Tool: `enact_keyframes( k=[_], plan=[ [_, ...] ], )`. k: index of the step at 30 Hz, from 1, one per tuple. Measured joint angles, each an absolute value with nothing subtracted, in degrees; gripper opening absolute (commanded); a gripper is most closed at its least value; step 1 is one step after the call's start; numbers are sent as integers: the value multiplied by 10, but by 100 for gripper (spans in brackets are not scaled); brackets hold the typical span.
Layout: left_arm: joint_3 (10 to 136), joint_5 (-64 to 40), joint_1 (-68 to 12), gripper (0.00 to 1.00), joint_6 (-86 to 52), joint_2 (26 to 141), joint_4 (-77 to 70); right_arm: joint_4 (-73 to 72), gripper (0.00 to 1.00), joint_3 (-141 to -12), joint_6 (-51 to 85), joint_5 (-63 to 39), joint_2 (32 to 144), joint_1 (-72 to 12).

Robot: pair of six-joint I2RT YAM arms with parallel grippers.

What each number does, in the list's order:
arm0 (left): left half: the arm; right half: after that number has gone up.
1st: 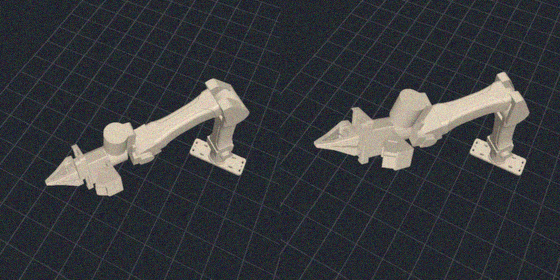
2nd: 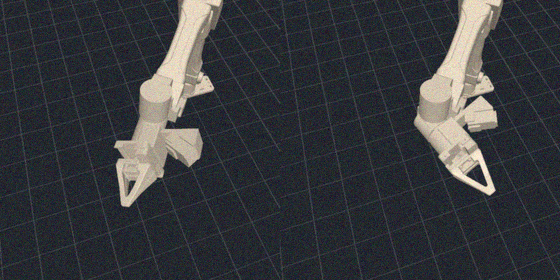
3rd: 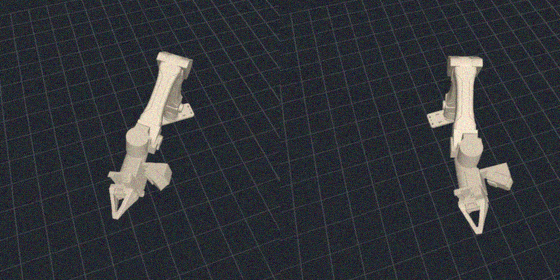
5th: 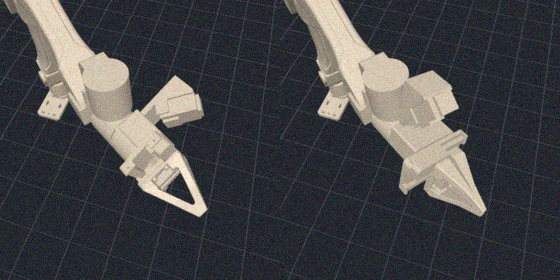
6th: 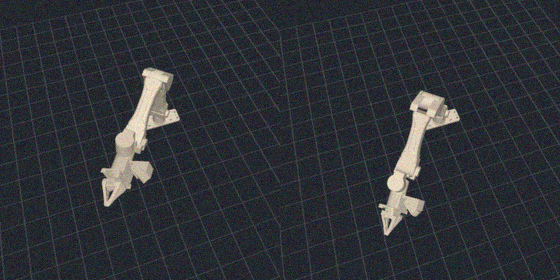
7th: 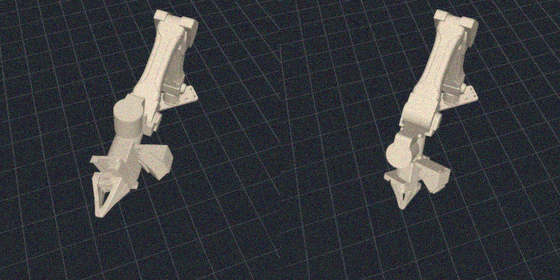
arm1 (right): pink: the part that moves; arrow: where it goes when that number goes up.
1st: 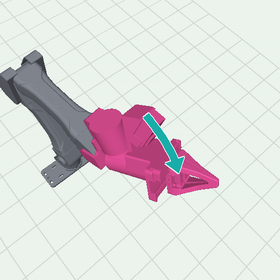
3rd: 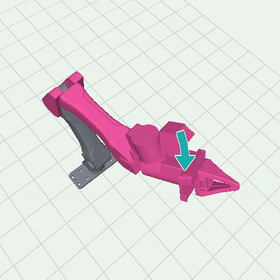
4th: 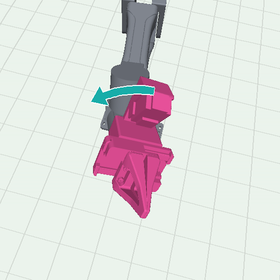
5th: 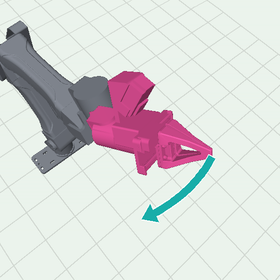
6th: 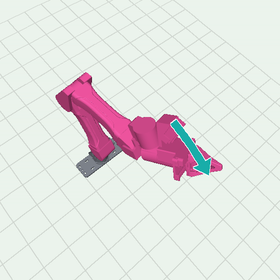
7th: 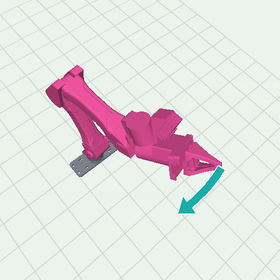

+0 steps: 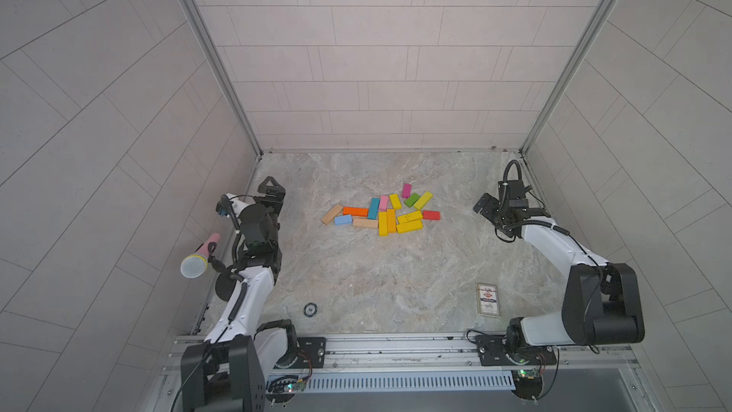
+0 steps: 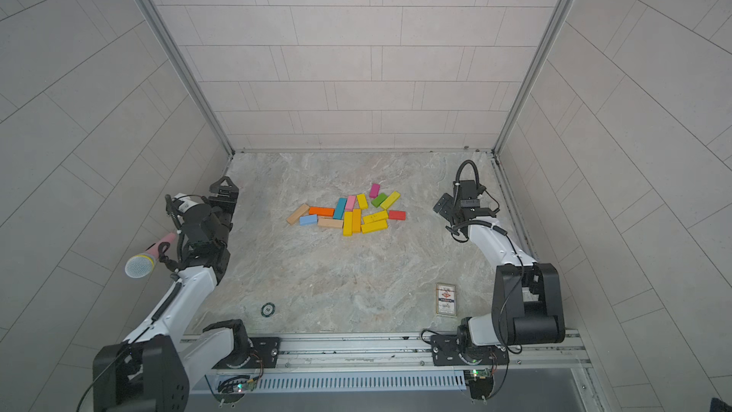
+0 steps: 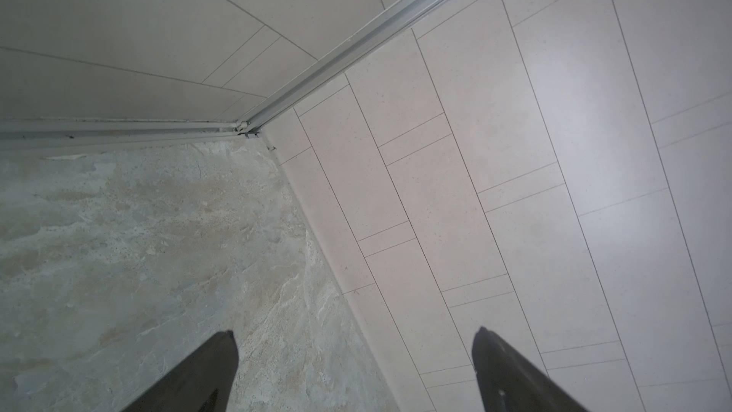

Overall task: Assemble the letter h with building blocks
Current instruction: Pick up the building block from the center of the board.

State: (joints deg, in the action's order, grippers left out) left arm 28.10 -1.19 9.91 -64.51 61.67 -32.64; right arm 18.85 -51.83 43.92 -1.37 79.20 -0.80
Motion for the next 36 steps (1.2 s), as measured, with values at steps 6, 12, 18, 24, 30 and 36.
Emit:
enact_keyframes(
  k=[6, 12, 18, 24, 30, 36],
  plan=[
    [292, -136, 102, 100, -698, 655, -318, 226, 100, -543, 398, -5, 740, -73],
    [529, -227, 54, 100, -511, 680, -34, 257, 100, -530, 350, 24, 736, -176],
    [634, -249, -43, 75, -326, 760, 193, 268, 100, -523, 324, 45, 750, -258],
    [671, -207, -113, 73, -238, 873, 347, 260, 100, -498, 314, 41, 759, -285],
    [716, -121, -122, 69, -204, 946, 396, 249, 100, -484, 313, 35, 757, -287],
    [783, -34, -120, 67, -148, 1037, 401, 242, 100, -473, 313, 30, 741, -291]
  ],
)
